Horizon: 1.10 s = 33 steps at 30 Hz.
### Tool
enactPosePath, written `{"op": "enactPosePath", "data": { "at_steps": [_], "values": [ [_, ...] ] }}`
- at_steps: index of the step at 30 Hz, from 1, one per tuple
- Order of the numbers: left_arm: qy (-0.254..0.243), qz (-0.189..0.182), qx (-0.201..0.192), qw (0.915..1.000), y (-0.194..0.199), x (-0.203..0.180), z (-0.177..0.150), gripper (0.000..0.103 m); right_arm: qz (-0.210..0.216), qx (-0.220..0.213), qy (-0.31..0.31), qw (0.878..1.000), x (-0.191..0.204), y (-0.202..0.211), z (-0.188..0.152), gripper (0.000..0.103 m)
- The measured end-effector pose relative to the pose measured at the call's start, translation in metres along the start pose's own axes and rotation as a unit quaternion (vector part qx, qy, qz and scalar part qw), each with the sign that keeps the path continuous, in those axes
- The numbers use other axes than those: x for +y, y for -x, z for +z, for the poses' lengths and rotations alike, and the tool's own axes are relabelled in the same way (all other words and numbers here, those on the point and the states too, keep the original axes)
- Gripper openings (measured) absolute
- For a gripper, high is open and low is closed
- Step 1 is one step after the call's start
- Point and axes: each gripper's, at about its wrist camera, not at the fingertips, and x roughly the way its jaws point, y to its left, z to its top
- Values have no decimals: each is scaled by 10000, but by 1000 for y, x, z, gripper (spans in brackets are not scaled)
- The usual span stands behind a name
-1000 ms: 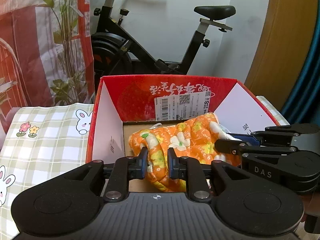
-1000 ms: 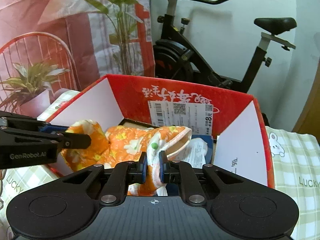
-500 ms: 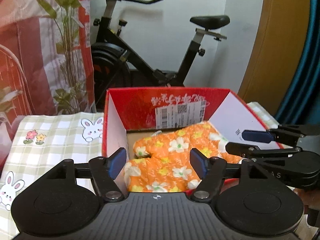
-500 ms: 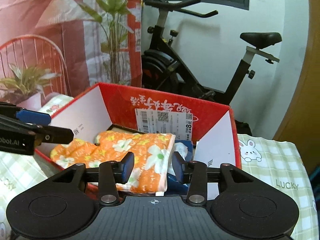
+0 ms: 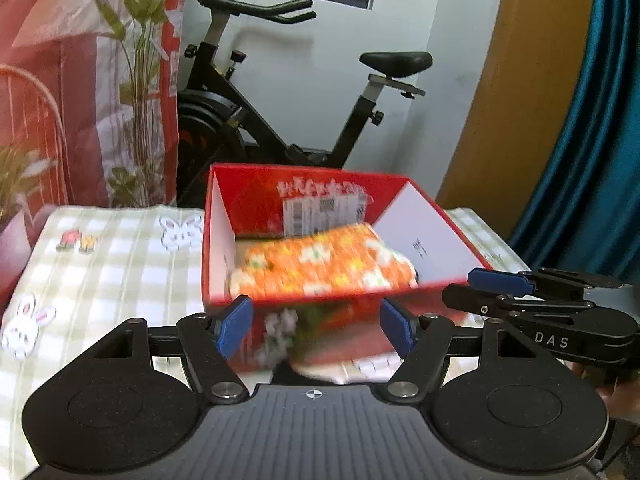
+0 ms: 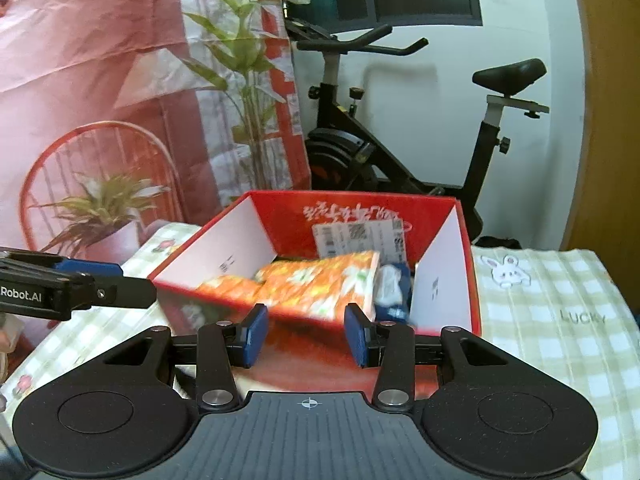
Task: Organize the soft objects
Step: 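Move both tools down to the black eye mask beside the box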
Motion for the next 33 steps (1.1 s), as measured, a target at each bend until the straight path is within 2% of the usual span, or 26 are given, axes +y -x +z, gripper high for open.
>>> {"op": "enactPosePath", "data": {
  "at_steps": [10,15,18,22,26,30,33],
  "values": [
    [470,-6,269,9985,19,3,-59,73,60,339,47,9994,17,28,-62,41],
    [667,98,194,9975,22,5,-84,73,109,388,24,9992,20,35,-88,55],
    [729,190,253,9968,21,6,-96,74,134,402,69,9991,21,34,-93,63],
    [892,225,342,9952,19,13,-102,77,77,451,82,9989,20,30,-96,69],
    [1163,184,299,9926,21,18,-104,86,73,489,-6,9988,18,27,-99,73],
    [1328,252,237,9905,24,21,-113,87,84,449,-75,9989,12,26,-102,80],
    [1461,329,223,9885,27,27,-119,87,140,436,-67,9989,10,24,-103,80]
  ]
}}
